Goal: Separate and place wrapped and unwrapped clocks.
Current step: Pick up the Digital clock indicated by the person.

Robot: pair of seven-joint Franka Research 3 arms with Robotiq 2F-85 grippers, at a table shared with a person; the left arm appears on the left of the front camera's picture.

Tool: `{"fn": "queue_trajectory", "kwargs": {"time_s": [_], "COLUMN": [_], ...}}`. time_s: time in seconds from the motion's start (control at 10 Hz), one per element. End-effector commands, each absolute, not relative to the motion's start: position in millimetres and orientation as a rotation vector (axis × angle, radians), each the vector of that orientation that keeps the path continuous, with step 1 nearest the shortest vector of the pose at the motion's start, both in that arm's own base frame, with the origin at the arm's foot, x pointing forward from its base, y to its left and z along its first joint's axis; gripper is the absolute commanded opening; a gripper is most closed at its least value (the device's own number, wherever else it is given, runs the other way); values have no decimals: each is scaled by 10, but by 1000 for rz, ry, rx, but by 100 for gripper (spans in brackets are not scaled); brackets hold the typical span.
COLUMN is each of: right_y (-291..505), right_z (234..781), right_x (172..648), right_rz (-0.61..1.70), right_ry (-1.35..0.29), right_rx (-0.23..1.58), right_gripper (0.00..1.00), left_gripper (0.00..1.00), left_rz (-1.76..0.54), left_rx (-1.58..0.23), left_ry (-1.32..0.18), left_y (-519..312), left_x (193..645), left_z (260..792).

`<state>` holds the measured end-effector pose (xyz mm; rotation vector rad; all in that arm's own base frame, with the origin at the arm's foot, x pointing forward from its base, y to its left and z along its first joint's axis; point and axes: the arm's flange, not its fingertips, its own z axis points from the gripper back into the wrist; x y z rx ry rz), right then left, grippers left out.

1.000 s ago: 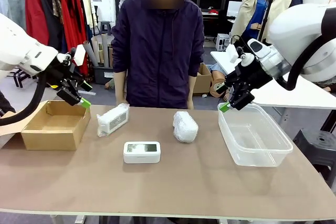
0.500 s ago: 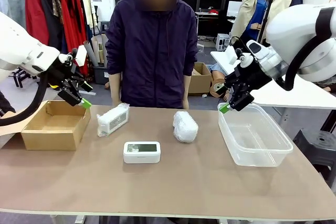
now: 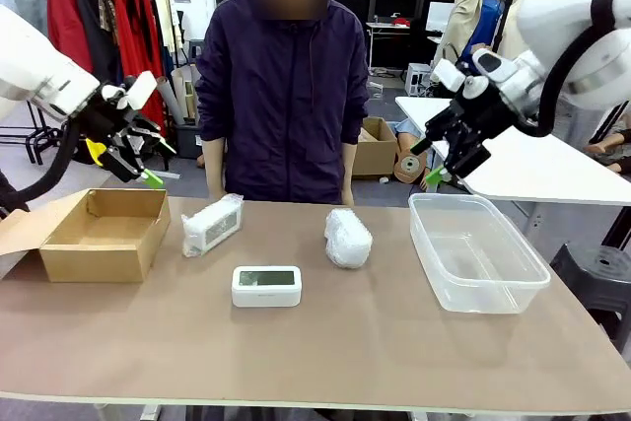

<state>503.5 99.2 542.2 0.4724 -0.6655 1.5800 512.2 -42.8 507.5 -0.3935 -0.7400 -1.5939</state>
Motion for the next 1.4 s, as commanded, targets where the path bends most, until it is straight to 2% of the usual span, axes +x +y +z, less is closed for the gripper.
{"fn": "queue_trajectory", "kwargs": {"time_s": [0.0, 0.4, 1.1, 1.3], "right_y": [884, 629, 456, 438], "right_z": [5535, 5630, 5553, 5503], "right_x": [5260, 5568, 5717, 5691], "right_rz": [1587, 1555, 1514, 1495], "right_ry": [-732, -808, -790, -761], "right_rx": [567, 628, 639, 619], "right_gripper": [100, 100, 100, 100], "left_gripper": [100, 100, 100, 100], "left_rz": [-1586, -1511, -1470, -1478], "left_rx": [-470, -601, -614, -611], "left_ry": [-803, -828, -748, -784], "left_y": [-266, -50, -15, -26], "left_x": [5368, 5531, 5597, 5566], "left_z": [5103, 5224, 5183, 5153]}}
